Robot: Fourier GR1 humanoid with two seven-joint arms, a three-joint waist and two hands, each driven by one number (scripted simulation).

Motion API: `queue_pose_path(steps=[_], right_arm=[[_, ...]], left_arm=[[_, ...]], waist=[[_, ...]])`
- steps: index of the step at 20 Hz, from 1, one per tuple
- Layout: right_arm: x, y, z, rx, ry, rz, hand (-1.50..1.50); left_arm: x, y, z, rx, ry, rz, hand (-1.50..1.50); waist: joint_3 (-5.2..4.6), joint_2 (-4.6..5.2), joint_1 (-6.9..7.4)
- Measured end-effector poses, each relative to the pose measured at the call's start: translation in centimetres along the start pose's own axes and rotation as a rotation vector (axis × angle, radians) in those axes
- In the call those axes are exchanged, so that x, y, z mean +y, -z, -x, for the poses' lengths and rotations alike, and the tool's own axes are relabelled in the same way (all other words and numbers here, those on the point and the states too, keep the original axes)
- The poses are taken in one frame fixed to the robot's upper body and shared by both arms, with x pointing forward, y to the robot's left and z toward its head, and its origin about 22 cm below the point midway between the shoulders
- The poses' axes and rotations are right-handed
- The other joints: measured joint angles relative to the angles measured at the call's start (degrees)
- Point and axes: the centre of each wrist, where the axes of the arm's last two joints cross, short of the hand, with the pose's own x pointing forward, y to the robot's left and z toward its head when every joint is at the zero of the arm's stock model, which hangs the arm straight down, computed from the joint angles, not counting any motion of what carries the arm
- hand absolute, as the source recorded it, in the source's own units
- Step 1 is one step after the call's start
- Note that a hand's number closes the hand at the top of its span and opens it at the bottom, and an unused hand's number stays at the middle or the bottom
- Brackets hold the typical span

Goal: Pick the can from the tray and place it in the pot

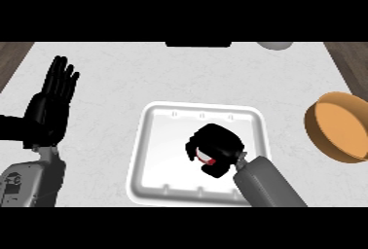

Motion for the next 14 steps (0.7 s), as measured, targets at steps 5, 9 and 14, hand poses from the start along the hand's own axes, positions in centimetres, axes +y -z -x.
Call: queue_pose_path(steps=[5, 9, 14], right_arm=[[0.6, 0.1, -0.9, -0.011, -0.040, 0.040, 1.50], [-0.2, -0.5, -2.0, 0.028, -0.082, 0.103, 1.50], [0.4, -2.0, -6.6, 0.124, -0.096, 0.166, 1.50]], left_arm=[[-0.3, 0.2, -0.4, 0.002, -0.001, -0.004, 0.00], [-0.2, 0.7, -0.4, 0.001, 0.003, -0.014, 0.00], [0.7, 0.1, -0.2, 0.003, 0.009, -0.018, 0.00]], waist=[[0.04, -0.12, -0.11], [0.18, 0.24, -0.29], [0.23, 0.23, -0.77]])
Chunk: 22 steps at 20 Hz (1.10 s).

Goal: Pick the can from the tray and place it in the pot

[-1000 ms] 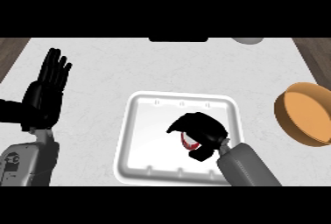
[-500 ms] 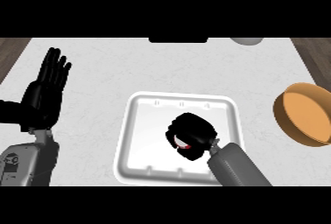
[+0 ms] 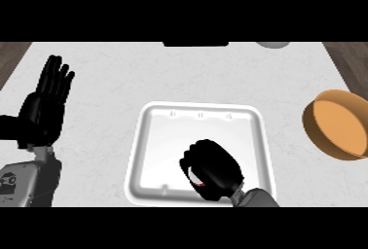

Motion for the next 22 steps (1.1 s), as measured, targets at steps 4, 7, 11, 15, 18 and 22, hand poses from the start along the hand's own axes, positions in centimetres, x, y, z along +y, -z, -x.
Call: queue_pose_path(steps=[4, 7, 11, 15, 18, 22], right_arm=[[-0.4, -2.4, -5.6, 0.094, 0.008, 0.039, 1.50], [-2.3, -4.3, -8.4, 0.184, 0.010, 0.144, 1.50], [-5.3, -6.2, -8.9, 0.336, -0.069, 0.298, 1.50], [-9.1, -8.9, -9.5, 0.445, -0.069, 0.497, 1.50], [-11.8, -11.5, -9.3, 0.520, -0.092, 0.620, 1.50], [-14.3, -13.5, -8.4, 0.622, -0.128, 0.719, 1.50]], left_arm=[[0.0, -0.4, 0.3, 0.011, -0.003, -0.010, 0.00], [0.3, -0.3, 0.2, 0.014, -0.002, -0.012, 0.00], [0.1, -0.5, 0.4, 0.015, -0.003, -0.019, 0.00], [0.1, -0.6, 0.3, 0.013, 0.003, -0.014, 0.00], [-0.2, -0.6, 0.2, 0.007, -0.006, -0.006, 0.00], [-0.2, -0.3, 0.4, 0.001, -0.008, -0.008, 0.00]], waist=[[-0.01, -0.31, -0.69], [-0.01, -0.33, -1.10], [-0.01, -0.32, -1.41], [0.03, -0.14, -1.09], [0.04, 0.02, -0.69], [0.05, 0.29, -0.24]])
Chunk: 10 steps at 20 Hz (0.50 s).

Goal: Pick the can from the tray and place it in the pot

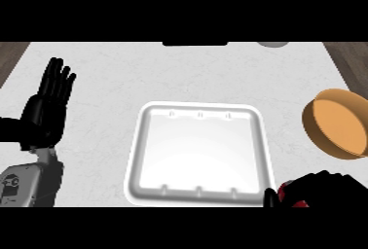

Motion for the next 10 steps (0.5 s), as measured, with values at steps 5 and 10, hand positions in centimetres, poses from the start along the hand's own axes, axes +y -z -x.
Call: queue_pose_path(steps=[5, 10], right_arm=[[-0.9, 1.6, 3.8, 0.110, -0.160, 0.040, 1.50], [-1.2, 3.4, 7.6, 0.185, -0.231, 0.025, 1.50]], left_arm=[[-0.2, 0.4, -0.3, -0.008, -0.005, 0.007, 0.00], [-0.5, 0.6, 0.0, -0.011, -0.004, 0.005, 0.00]], waist=[[0.09, 0.26, 0.36], [0.18, 0.36, 0.27]])
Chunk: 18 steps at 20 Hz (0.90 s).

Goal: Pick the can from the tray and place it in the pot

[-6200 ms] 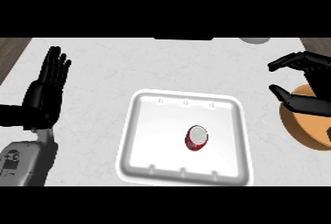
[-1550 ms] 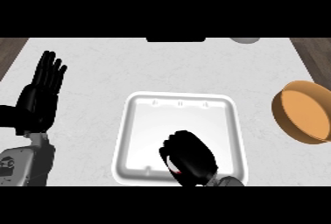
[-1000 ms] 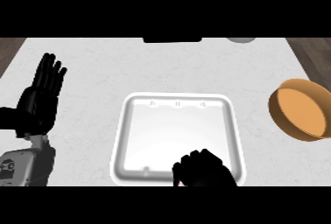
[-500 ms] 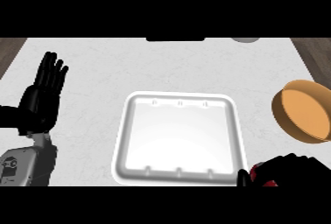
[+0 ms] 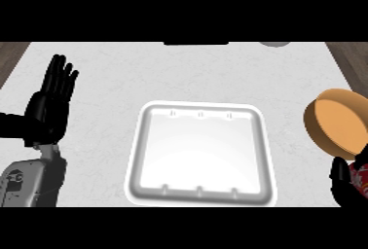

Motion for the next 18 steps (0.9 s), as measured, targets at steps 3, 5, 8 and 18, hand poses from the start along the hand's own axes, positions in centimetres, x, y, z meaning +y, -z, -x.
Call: queue_pose_path(steps=[3, 5, 8, 18], right_arm=[[0.7, 1.8, 2.4, 0.018, 0.034, -0.008, 1.50], [0.7, 2.8, 4.6, 0.020, 0.088, -0.010, 1.50], [1.0, 4.9, 8.3, 0.015, 0.148, -0.018, 1.50], [4.1, 11.1, 19.9, 0.005, 0.199, -0.052, 1.50]], left_arm=[[0.3, 0.3, -0.4, 0.003, 0.000, 0.000, 0.00], [0.3, 0.0, -0.4, 0.007, 0.000, 0.003, 0.00], [0.3, 0.0, -0.1, 0.013, 0.001, 0.006, 0.00], [-0.3, 0.1, -0.6, 0.009, -0.004, 0.025, 0.00]], waist=[[0.07, -0.02, -0.11], [0.10, -0.14, -0.08], [0.06, -0.13, -0.09], [-0.08, -0.02, 1.01]])
